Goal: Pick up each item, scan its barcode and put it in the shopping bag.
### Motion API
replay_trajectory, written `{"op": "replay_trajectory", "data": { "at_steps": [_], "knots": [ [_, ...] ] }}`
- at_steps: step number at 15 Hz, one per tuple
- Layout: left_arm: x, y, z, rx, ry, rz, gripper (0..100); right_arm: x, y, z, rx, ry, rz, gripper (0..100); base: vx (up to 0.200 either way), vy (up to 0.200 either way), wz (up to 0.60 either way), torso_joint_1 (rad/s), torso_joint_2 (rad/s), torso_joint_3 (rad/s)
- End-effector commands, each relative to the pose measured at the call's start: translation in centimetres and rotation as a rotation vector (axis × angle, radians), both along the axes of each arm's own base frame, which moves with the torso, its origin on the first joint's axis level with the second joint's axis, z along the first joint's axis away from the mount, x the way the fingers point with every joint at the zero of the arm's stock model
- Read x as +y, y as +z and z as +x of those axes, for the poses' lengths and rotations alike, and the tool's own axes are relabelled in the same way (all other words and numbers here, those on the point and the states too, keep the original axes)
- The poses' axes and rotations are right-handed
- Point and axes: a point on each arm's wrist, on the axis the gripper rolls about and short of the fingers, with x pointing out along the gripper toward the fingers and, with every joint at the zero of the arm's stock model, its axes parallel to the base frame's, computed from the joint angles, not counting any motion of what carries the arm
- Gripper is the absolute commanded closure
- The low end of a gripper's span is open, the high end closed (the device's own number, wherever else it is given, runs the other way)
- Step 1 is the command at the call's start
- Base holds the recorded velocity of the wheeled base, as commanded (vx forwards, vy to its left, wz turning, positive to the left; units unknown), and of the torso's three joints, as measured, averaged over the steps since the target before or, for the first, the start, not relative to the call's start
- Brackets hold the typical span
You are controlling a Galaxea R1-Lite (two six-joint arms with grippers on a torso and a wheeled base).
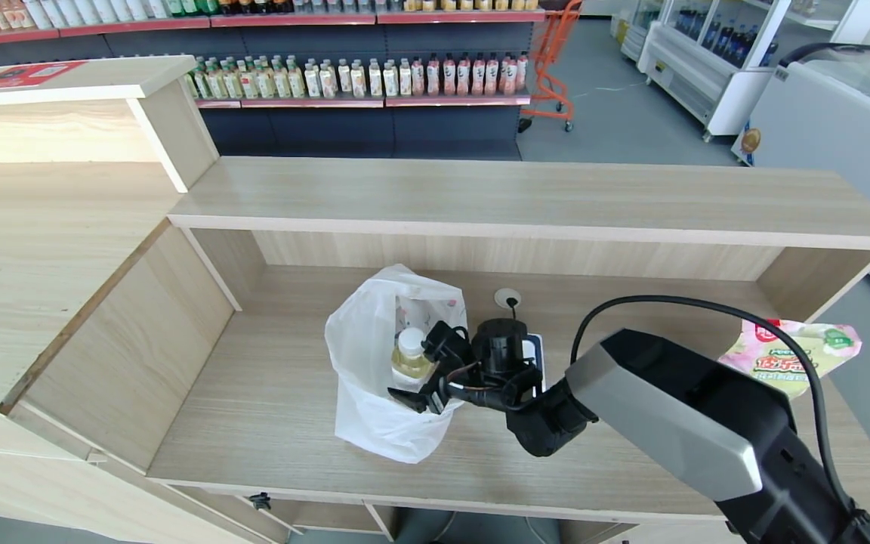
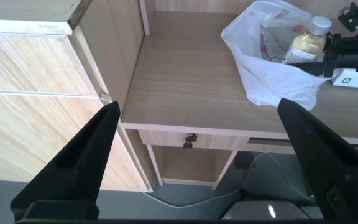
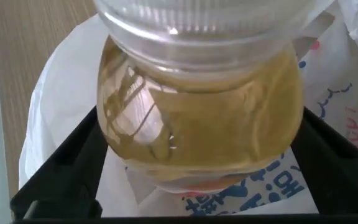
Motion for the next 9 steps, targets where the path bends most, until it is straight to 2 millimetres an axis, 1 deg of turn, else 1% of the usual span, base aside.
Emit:
{"op": "replay_trajectory", "data": {
  "at_steps": [1,2,3,4,5,6,8,9],
  "knots": [
    [0.0,0.0,0.0,0.000,0.000,0.000,0,0.0,1.2,-0.1,0.067,-0.016,0.060,0,0.000,0.000,0.00,0.000,0.00,0.000],
    [0.0,0.0,0.0,0.000,0.000,0.000,0,-0.3,3.5,-0.5,0.185,-0.049,0.170,0,0.000,0.000,0.00,0.000,0.00,0.000],
    [0.0,0.0,0.0,0.000,0.000,0.000,0,-0.7,5.4,-1.0,0.279,-0.069,0.247,0,0.000,0.000,0.00,0.000,0.00,0.000],
    [0.0,0.0,0.0,0.000,0.000,0.000,0,-1.5,7.3,-1.9,0.371,-0.089,0.302,0,0.000,0.000,0.00,0.000,0.00,0.000],
    [0.0,0.0,0.0,0.000,0.000,0.000,0,-1.9,8.0,-2.3,0.401,-0.096,0.317,0,0.000,0.000,0.00,0.000,0.00,0.000],
    [0.0,0.0,0.0,0.000,0.000,0.000,0,-4.0,9.9,-3.0,0.481,-0.140,0.316,0,0.000,0.000,0.00,0.000,0.00,0.000],
    [0.0,0.0,0.0,0.000,0.000,0.000,0,-6.2,11.7,-3.7,0.567,-0.179,0.335,0,0.000,0.000,0.00,0.000,0.00,0.000],
    [0.0,0.0,0.0,0.000,0.000,0.000,0,-7.0,12.4,-4.1,0.592,-0.168,0.353,0,0.000,0.000,0.00,0.000,0.00,0.000]
  ]
}}
